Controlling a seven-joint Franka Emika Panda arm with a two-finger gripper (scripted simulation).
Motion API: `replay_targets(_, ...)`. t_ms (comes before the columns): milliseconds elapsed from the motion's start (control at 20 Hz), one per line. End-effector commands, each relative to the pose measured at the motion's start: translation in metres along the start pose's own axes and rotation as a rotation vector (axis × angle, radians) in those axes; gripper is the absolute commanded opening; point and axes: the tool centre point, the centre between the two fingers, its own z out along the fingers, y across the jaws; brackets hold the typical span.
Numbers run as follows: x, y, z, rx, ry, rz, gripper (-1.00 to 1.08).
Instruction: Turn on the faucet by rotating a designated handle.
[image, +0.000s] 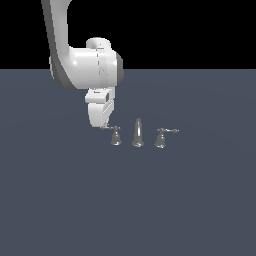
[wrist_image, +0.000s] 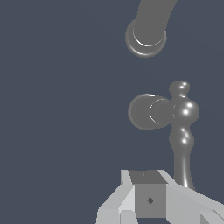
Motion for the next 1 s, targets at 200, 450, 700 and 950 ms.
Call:
replay_targets(200, 0.000, 0.008, 0.000, 0.005, 0.001, 0.009, -1.00)
replay_targets(450, 0.002, 0.023, 0.000, 0.003, 0.001, 0.006, -1.00)
replay_targets(700, 0.003, 0.039, 0.000, 0.001, 0.000, 0.003, -1.00)
replay_targets(950, 0.005, 0.055, 0.000, -0.002, 0.000, -0.001, -1.00)
